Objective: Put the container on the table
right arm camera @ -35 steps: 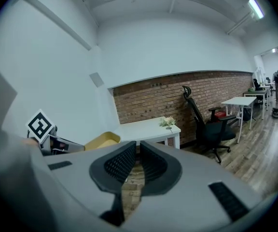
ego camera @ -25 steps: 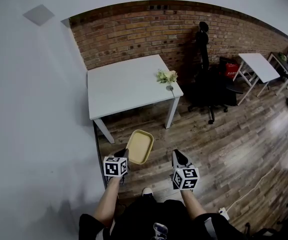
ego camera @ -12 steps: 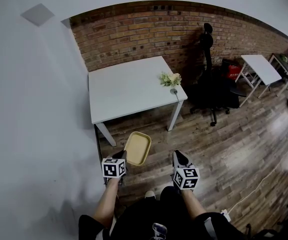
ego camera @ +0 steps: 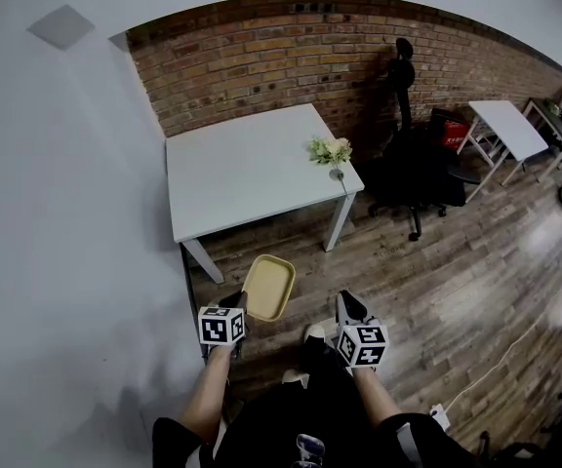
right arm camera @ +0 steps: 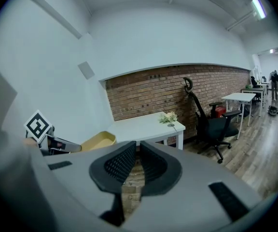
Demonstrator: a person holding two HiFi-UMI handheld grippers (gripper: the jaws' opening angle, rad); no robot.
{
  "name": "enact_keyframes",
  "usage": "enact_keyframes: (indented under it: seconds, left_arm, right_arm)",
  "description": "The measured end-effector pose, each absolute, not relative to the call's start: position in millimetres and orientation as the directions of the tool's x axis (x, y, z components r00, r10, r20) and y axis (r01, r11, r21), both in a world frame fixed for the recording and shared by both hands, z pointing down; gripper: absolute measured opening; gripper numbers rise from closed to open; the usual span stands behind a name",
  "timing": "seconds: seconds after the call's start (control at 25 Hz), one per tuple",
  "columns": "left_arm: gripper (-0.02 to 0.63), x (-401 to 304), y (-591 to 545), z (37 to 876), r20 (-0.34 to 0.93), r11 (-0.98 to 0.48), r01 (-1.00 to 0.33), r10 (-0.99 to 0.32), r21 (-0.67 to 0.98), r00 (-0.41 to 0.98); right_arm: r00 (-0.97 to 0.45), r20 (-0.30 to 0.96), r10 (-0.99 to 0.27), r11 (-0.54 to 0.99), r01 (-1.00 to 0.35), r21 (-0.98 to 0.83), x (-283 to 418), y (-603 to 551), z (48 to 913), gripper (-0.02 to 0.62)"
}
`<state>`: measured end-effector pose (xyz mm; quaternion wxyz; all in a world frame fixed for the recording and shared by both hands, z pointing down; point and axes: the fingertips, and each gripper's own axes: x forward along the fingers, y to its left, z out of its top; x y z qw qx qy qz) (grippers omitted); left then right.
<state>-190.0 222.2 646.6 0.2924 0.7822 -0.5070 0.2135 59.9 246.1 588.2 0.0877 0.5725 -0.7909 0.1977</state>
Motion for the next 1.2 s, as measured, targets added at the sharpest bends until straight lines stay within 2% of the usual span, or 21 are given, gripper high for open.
enact_keyframes:
  seconds: [0.44, 1.2]
  left_arm:
    - [0.028, -183, 174, 653, 0.637, -0.311, -0.922, -0.668, 0.232, 0.386]
    - [0.028, -151, 17, 633, 0.652, -0.300, -0.933, -0.670, 0.198, 0.354]
  right_arm:
    - [-0.343, 0.357, -0.869, 0.276, -0.934, -0.225, 63, 196, 595, 0.025]
    - [-0.372, 0.337, -0.865, 0.293, -0.919, -0.262, 93, 34, 585, 0.025]
